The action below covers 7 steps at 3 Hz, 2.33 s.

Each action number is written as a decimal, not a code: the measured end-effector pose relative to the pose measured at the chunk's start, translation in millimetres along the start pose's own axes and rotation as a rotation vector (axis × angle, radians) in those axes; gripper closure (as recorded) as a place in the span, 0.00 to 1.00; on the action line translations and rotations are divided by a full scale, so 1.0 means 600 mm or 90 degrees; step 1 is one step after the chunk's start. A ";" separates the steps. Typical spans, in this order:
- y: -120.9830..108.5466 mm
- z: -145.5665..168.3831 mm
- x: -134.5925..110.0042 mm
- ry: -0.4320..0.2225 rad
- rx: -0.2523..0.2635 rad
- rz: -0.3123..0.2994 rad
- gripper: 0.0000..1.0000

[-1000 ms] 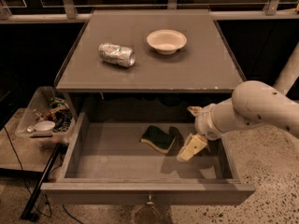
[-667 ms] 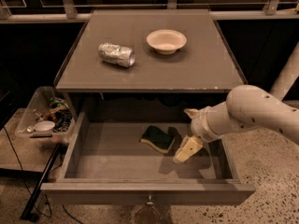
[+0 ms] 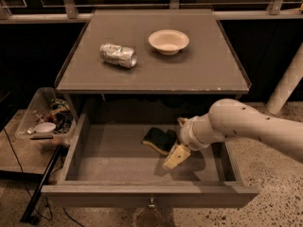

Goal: Pick sponge from top drawer and place on counter

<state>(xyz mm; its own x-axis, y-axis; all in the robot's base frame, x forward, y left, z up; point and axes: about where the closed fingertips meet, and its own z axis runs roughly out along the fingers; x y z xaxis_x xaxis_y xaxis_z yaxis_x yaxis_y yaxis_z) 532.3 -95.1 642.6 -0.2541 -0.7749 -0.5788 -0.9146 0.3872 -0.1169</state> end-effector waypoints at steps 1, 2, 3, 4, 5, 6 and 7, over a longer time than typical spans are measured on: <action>-0.012 0.042 0.015 0.004 0.015 0.032 0.00; -0.027 0.067 0.023 -0.002 0.032 0.056 0.00; -0.035 0.083 0.028 -0.016 0.031 0.075 0.00; -0.035 0.094 0.030 -0.032 0.018 0.093 0.00; -0.035 0.094 0.030 -0.033 0.017 0.093 0.18; -0.035 0.094 0.030 -0.033 0.017 0.093 0.41; -0.035 0.094 0.030 -0.033 0.017 0.093 0.64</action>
Offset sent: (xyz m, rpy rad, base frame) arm 0.0390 0.0002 -0.0542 0.0338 -0.0044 -0.1602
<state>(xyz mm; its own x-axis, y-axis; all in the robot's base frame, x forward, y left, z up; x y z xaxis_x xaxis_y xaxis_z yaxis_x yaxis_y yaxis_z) 564.8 -89.1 589.1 -0.3673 -0.6827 -0.6317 -0.8598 0.5082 -0.0494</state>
